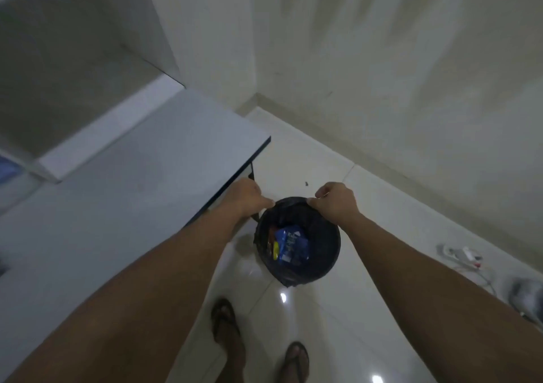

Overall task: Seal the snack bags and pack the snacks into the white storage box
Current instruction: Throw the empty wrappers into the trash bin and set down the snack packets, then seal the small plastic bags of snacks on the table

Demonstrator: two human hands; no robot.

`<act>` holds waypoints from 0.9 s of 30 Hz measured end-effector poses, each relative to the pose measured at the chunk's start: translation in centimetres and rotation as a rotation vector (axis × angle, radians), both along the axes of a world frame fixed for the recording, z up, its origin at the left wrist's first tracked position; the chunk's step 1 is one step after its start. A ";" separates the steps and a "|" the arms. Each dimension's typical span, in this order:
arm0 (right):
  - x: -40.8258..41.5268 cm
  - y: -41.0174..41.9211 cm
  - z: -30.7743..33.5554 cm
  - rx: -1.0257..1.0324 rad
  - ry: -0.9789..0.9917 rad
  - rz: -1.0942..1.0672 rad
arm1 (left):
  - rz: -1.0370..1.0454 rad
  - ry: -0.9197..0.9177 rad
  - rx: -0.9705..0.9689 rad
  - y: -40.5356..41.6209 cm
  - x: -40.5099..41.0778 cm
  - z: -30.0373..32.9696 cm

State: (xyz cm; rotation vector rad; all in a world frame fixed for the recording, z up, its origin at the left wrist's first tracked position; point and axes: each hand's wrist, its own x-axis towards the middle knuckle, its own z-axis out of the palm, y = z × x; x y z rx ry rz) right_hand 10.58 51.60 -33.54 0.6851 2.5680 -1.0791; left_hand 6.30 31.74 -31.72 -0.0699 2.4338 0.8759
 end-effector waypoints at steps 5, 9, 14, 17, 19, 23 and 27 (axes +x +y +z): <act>-1.4 -4.8 7.8 0.027 0.074 0.240 | 0.028 0.044 0.030 -4.5 1.5 7.6; -1.6 -9.9 12.5 0.076 0.117 0.434 | 0.049 0.092 0.012 -9.5 3.1 12.0; -0.8 -18.7 16.4 0.114 0.069 0.684 | 0.086 0.100 -0.012 -19.0 6.3 16.0; 0.4 -25.6 17.8 0.108 0.047 0.767 | 0.114 0.102 -0.044 -26.4 9.3 17.0; 1.6 -30.8 18.6 0.098 0.022 0.819 | 0.139 0.093 -0.067 -31.7 11.7 17.2; 4.1 -41.1 19.3 0.127 -0.013 0.938 | 0.188 0.056 -0.099 -41.8 16.3 16.5; 6.6 -49.8 19.3 0.128 0.002 1.026 | 0.230 0.042 -0.155 -49.5 20.2 16.3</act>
